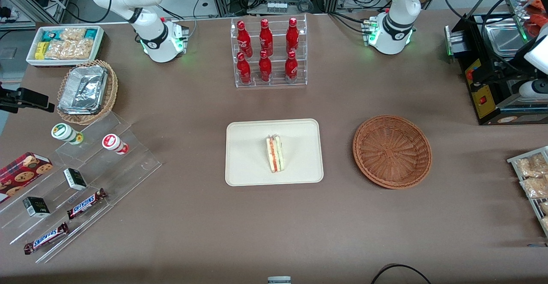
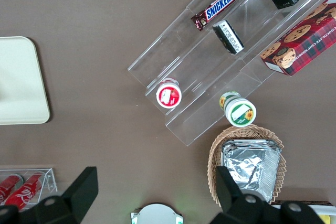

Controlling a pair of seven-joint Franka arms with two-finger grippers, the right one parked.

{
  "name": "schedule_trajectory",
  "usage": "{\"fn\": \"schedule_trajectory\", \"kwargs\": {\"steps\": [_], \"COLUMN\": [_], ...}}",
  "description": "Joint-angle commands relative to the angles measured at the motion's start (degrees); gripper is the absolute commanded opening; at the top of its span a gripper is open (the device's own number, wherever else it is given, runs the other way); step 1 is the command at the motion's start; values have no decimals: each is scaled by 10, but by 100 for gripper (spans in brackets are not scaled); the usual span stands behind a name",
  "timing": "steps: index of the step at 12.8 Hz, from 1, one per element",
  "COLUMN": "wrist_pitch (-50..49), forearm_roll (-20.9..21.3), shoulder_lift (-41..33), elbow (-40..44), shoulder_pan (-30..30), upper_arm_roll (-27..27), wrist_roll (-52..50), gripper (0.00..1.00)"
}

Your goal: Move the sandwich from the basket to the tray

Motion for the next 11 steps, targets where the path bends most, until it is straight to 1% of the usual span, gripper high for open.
{"fn": "schedule_trajectory", "kwargs": {"steps": [1, 5, 11], "wrist_pitch": [-6, -7, -9], "forearm_roll": [-6, 2, 4], "shoulder_lift": [20, 24, 32], "elbow": [36, 38, 29], "shoulder_pan": [0, 0, -1], "upper_arm_roll": [0, 0, -1], "wrist_roll": [5, 3, -33], "gripper": [100, 100, 100]}}
